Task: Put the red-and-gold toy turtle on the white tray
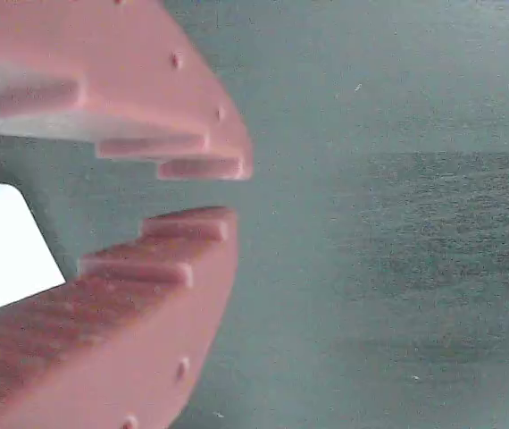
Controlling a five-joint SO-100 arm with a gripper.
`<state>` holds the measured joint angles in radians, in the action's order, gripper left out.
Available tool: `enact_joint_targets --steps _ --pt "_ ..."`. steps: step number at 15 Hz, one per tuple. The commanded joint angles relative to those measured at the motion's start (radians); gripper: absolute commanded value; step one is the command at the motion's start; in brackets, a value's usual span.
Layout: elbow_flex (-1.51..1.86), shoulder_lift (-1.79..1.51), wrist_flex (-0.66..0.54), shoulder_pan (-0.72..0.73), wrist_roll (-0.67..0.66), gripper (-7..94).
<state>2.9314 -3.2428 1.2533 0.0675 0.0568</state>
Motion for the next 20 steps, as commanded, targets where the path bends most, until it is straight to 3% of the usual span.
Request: enact_joint_targets --steps 1,5,9,12,15,16,20 --pt "-0.008 -0.011 0.017 0.018 0.003 0" --pt "-0.008 -0.011 0.018 0.055 -0.029 0" --pt "-0.018 0.066 -0.014 0.221 -0.080 0" --pt "-0.074 0.305 -0.212 0.279 -0.080 0" --pt "-0.304 0.540 -0.250 0.319 -0.135 0" --pt "-0.414 0.632 -0.235 0.336 -0.153 0" --pt "-0.996 1.135 0.043 0.364 -0.239 0"
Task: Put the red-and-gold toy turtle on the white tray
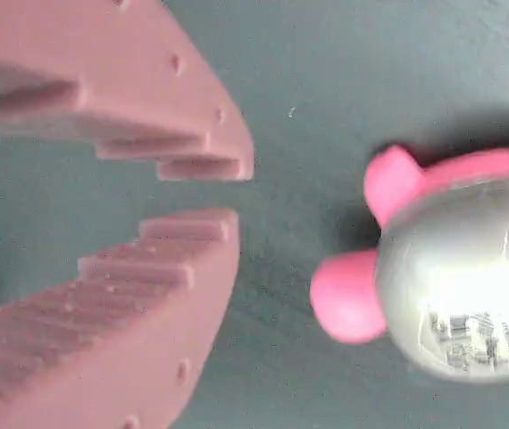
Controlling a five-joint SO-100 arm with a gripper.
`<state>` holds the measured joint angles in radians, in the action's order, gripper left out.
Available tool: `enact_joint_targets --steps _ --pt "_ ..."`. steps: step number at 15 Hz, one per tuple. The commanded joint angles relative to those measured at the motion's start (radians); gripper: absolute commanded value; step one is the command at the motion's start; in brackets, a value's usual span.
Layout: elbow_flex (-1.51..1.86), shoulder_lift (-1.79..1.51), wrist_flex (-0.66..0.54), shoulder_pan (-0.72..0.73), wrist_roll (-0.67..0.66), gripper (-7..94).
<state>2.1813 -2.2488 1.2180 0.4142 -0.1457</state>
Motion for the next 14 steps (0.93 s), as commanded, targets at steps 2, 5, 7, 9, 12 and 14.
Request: enact_joint_targets --steps 2,5,7,9,12,14 --pt "-0.497 0.388 0.212 0.014 -0.109 0" --pt "-0.696 0.574 0.272 0.037 -0.163 0" --pt "-0.755 0.653 0.307 0.052 -0.166 0" --pt "-0.815 0.750 0.331 0.074 -0.175 1" --pt "-0.888 0.857 0.393 0.110 -0.160 18" --pt "-0.884 0.867 0.388 0.130 -0.129 37"
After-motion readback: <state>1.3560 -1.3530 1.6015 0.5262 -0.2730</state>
